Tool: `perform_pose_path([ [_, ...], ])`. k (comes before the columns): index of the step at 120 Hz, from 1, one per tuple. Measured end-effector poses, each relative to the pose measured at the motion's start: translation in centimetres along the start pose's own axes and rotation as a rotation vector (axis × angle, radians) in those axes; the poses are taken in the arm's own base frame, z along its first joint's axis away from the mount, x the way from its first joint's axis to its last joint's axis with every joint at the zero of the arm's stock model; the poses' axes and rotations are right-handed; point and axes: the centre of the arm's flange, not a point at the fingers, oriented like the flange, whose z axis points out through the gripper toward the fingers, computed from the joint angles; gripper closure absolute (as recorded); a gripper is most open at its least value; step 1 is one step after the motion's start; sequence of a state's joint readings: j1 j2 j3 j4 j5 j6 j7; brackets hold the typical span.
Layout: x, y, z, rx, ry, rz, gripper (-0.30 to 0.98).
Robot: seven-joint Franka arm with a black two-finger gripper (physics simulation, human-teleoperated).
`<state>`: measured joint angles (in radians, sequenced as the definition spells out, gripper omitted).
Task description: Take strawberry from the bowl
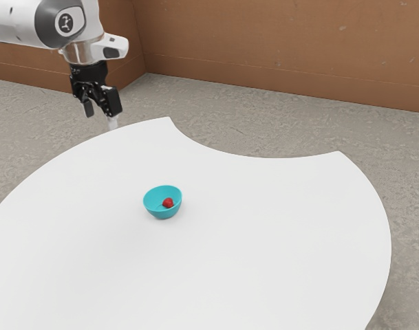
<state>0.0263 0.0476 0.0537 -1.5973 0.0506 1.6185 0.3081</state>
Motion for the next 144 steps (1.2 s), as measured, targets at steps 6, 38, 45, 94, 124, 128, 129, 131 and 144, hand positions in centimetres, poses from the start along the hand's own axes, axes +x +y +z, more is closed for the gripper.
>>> perform_pose_path([
  [6, 0.0, 0.1, 0.0, 0.000, 0.001, 0.004, 0.00],
  [38, 0.7, 0.9, 0.1, 0.007, 0.020, 0.075, 0.00],
  [45, 1.0, 0.7, 0.3, 0.014, 0.038, 0.133, 0.00],
  [94, 5.2, -0.3, 10.6, 0.063, -0.037, 0.725, 0.00],
  [124, 8.2, 1.7, 15.4, 0.060, -0.009, 1.021, 0.00],
  [128, 8.6, 2.0, 16.2, 0.051, -0.004, 1.048, 0.00],
  [129, 8.7, 2.0, 16.4, 0.048, -0.003, 1.054, 0.00],
  [131, 8.8, 1.9, 16.8, 0.044, -0.002, 1.065, 0.01],
  [144, 9.7, 1.8, 19.3, 0.028, 0.005, 1.131, 0.09],
])
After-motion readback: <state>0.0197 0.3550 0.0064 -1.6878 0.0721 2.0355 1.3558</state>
